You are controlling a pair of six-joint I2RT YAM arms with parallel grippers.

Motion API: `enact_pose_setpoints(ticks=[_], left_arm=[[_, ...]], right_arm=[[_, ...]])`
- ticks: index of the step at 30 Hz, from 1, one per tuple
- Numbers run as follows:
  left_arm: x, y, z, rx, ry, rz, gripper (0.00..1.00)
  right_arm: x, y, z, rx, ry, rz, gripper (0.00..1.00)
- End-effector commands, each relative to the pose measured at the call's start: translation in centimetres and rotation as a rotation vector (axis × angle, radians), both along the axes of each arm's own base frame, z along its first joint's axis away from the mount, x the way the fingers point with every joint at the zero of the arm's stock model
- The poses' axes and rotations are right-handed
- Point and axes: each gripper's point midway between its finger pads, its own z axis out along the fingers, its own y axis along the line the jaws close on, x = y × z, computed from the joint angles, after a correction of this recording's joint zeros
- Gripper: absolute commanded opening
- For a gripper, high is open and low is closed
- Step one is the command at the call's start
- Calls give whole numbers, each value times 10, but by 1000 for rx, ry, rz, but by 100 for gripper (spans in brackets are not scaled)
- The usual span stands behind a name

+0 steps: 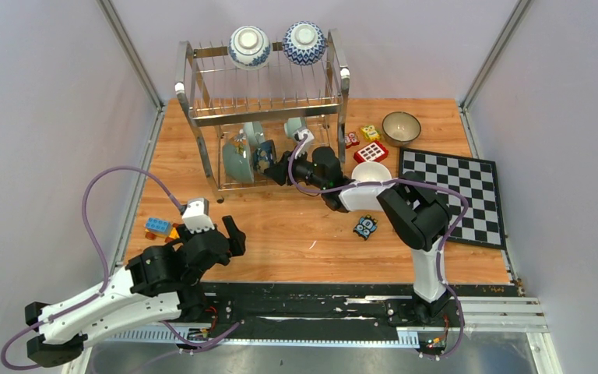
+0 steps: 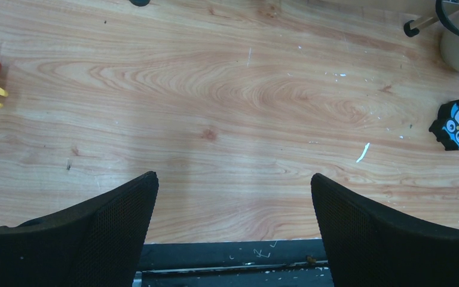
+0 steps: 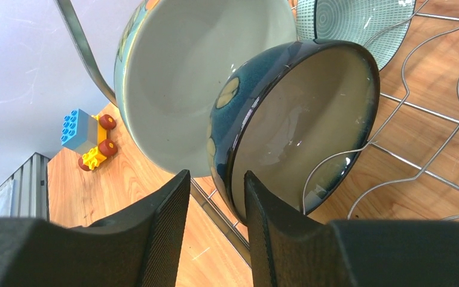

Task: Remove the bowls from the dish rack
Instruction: Pick up the bowl from the dish rack.

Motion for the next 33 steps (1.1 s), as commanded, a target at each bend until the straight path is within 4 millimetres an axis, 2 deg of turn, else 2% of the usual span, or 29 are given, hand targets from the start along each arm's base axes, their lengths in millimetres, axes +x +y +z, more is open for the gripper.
enact_pose_setpoints(ticks=[1, 6, 20, 27, 33], left_arm=[[2, 0, 1, 7, -1, 5, 100], [1, 1, 1, 2, -1, 9, 100], [2, 0, 0, 9, -1, 6, 100], [2, 0, -1, 18, -3, 7, 100], [3, 0, -1, 25, -3, 7, 100]], right_arm=[[7, 1, 9, 18, -45, 26, 40], [12, 3, 9, 43, -29, 32, 35], [17, 19, 13, 128, 14, 74, 35], [16, 22, 12, 159, 32, 92, 21], [13, 21, 22, 201, 20, 117, 7]])
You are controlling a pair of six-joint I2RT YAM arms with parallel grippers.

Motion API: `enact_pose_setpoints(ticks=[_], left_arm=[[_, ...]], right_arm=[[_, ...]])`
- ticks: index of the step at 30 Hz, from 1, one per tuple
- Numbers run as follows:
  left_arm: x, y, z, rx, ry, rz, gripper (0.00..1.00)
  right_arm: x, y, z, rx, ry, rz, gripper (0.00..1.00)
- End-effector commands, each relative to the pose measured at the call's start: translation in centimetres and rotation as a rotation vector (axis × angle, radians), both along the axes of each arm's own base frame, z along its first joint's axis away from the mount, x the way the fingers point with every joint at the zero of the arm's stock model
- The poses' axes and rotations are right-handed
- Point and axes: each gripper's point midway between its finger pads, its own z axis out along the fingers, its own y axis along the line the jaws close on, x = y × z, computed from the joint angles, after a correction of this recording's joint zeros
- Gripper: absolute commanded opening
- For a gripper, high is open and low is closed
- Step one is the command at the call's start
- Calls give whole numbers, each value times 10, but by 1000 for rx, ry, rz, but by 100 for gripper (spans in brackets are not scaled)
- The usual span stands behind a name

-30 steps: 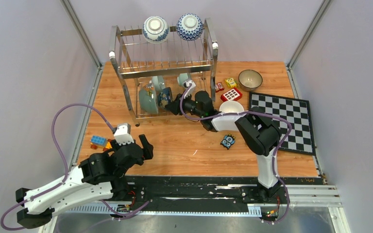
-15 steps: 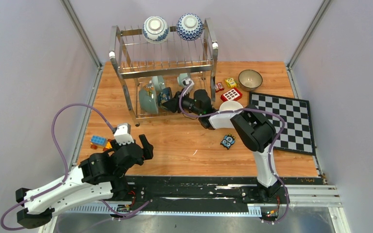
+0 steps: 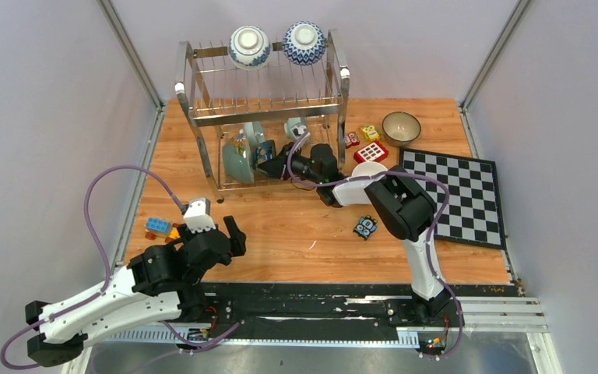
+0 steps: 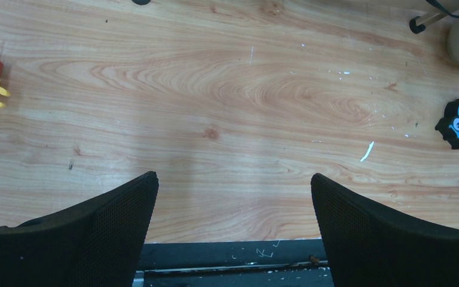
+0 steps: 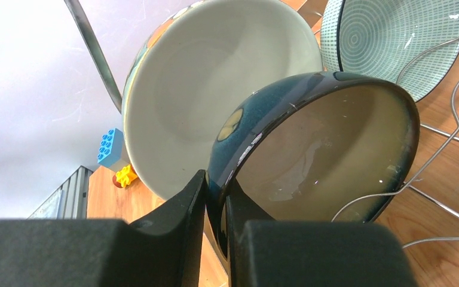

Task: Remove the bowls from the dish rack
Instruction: Pick up the bowl from the dish rack.

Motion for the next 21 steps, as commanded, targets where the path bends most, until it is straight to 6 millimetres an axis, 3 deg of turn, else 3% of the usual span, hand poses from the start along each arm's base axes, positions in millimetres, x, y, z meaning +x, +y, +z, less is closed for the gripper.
enact_pose_setpoints(ticks=[1, 21], left_arm=[[3, 0, 2, 12, -12, 8, 100], [3, -3, 0, 17, 1, 4, 100]], right_arm=[[2, -1, 18, 76, -28, 34, 6], [0, 1, 64, 281, -5, 90, 3]])
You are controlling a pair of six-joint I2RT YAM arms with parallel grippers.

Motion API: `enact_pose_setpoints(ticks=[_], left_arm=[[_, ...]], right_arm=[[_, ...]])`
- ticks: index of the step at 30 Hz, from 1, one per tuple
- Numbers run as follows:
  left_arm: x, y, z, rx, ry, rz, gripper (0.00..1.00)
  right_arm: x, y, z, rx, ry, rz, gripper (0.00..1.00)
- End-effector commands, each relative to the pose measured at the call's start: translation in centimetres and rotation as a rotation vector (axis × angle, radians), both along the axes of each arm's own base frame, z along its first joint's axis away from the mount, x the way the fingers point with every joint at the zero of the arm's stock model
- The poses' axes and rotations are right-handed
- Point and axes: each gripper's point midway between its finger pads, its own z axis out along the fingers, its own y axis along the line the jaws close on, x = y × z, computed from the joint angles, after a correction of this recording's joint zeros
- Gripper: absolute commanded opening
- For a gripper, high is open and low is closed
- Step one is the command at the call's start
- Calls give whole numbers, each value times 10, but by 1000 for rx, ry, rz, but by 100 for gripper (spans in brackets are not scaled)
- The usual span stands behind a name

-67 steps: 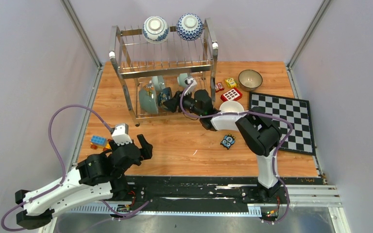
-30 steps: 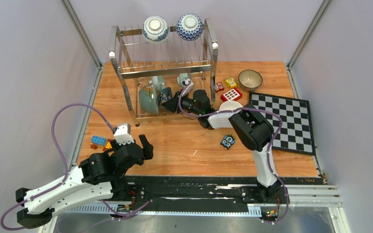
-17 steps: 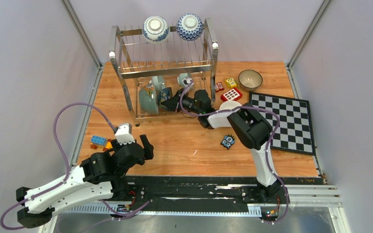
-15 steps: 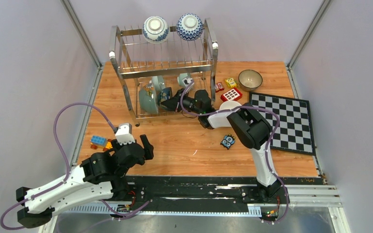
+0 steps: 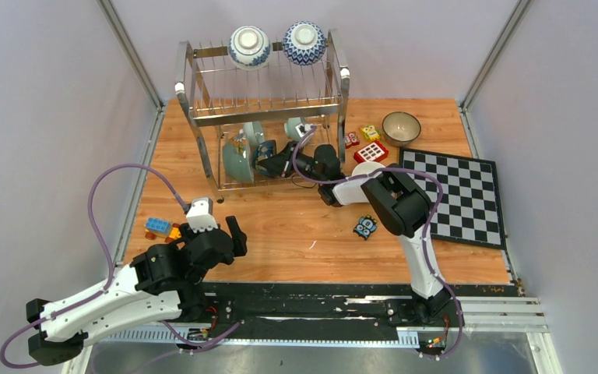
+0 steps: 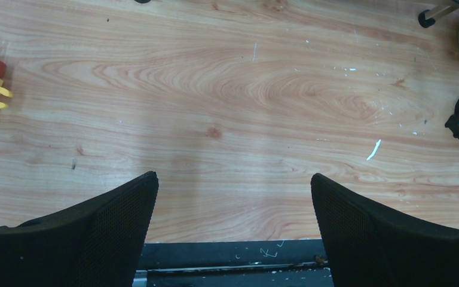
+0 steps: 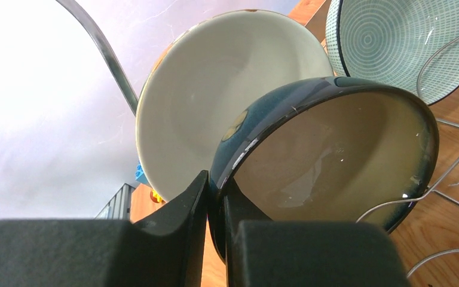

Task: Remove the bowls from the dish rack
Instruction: Pick up the bowl from the dish rack.

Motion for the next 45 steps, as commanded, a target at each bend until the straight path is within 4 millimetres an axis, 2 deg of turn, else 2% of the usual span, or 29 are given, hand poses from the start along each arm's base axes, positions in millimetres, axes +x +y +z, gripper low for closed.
enact_pose_setpoints(ticks=[1, 31, 36, 45], left_arm=[[2, -2, 3, -14, -9, 10, 100], [1, -3, 6, -39, -11, 5, 100], [1, -3, 6, -39, -10, 5, 100], [0, -2, 6, -47, -4, 8, 100]], right_arm=[[-1, 0, 57, 154, -111, 42, 3], [-12, -11, 111, 280, -135, 58, 3], [-13, -13, 114, 273, -143, 53, 3], [-17, -18, 106, 233, -145, 44, 3]])
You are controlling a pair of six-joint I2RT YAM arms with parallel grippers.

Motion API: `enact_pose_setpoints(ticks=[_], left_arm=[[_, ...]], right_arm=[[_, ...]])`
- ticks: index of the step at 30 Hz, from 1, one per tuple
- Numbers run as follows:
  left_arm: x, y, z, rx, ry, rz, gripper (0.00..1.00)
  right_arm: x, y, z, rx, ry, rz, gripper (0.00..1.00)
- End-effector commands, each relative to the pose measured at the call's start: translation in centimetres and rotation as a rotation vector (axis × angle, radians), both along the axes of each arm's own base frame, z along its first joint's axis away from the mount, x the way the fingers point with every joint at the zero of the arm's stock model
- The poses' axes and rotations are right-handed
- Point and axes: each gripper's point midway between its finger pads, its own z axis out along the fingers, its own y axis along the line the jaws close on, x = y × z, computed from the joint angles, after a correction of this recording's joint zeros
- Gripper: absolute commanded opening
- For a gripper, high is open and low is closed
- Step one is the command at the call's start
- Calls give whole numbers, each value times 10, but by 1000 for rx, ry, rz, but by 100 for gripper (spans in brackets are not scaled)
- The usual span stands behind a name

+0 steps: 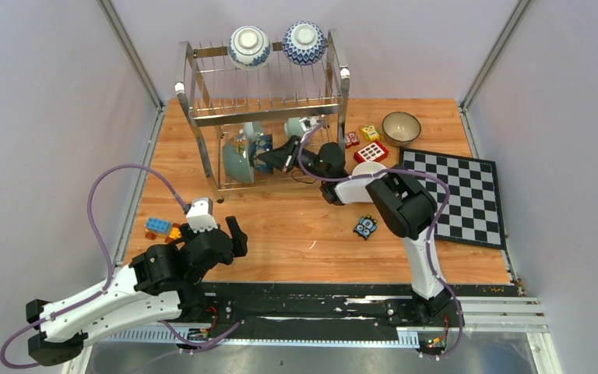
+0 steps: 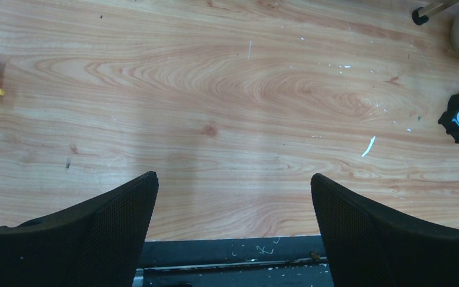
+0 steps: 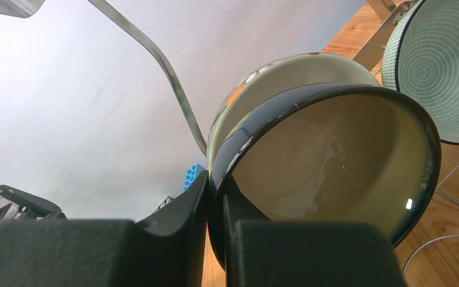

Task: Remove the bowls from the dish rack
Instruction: Pick up the bowl from the dish rack.

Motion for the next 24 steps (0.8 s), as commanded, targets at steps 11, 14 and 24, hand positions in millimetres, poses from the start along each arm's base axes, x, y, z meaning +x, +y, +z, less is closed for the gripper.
enact_pose_setpoints(ticks=[11, 14, 24], left_arm=[[3, -2, 11, -43, -23, 18, 100], [6, -2, 14, -42, -39, 23, 100], [14, 0, 32, -27, -96, 34, 100]], right_arm=[[-22, -29, 53, 38, -173, -15, 3], [-30, -32, 51, 13, -180, -3, 3], [-65, -57, 35, -111, -219, 4, 3]])
